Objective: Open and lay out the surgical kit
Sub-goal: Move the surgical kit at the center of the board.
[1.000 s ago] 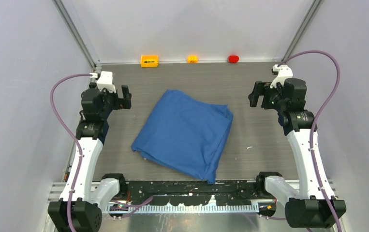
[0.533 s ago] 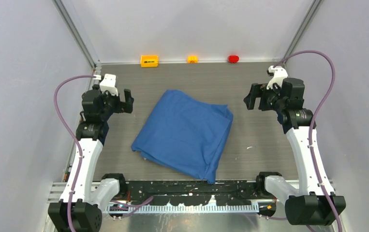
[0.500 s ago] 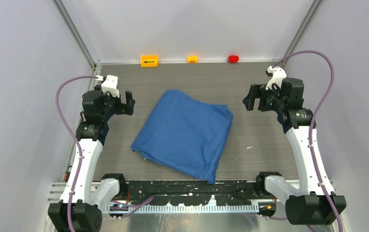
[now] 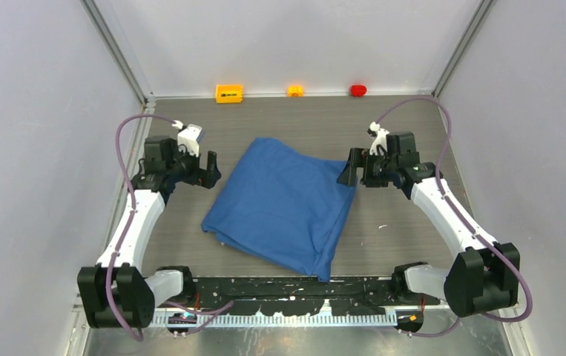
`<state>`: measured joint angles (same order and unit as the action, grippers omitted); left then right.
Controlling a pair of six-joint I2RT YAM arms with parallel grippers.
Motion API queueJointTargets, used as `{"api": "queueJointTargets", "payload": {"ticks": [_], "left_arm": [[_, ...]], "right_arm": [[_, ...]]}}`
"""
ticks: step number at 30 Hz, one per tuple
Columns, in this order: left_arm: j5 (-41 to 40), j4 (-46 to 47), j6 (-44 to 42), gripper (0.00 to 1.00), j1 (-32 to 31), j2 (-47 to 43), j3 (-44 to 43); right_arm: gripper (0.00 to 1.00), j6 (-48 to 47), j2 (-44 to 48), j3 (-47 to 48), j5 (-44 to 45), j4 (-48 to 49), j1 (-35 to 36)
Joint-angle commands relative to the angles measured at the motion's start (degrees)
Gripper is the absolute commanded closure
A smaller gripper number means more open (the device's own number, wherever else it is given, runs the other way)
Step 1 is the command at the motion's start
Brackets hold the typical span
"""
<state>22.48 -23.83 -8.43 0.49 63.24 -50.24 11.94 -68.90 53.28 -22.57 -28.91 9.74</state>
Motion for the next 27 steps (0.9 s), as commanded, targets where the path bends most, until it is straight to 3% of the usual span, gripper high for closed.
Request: {"api": "queueJointTargets", "payload": {"ticks": [1, 11, 18, 27], "left_arm": [[4.6, 2.0, 0.6, 0.00, -2.8, 4.4, -2.7], [5.8, 6.7, 2.2, 0.00, -6.6, 15.8, -7.1], [8.9, 1.6, 3.2, 0.00, -6.9, 22.7, -11.8], [9.3, 1.2, 5.6, 0.04, -7.2, 27.1, -10.6]], "right_arm": [[0.09, 4.5, 0.2, -1.8, -3.5, 3.7, 0.8], [0.09, 11.4, 0.3, -9.2, -5.8, 5.8, 0.9], [0.12, 14.5, -4.5, -11.9, -7.6, 9.4, 0.8], [0.32, 16.8, -13.6, -8.2, -13.5, 15.1, 1.0]]}}
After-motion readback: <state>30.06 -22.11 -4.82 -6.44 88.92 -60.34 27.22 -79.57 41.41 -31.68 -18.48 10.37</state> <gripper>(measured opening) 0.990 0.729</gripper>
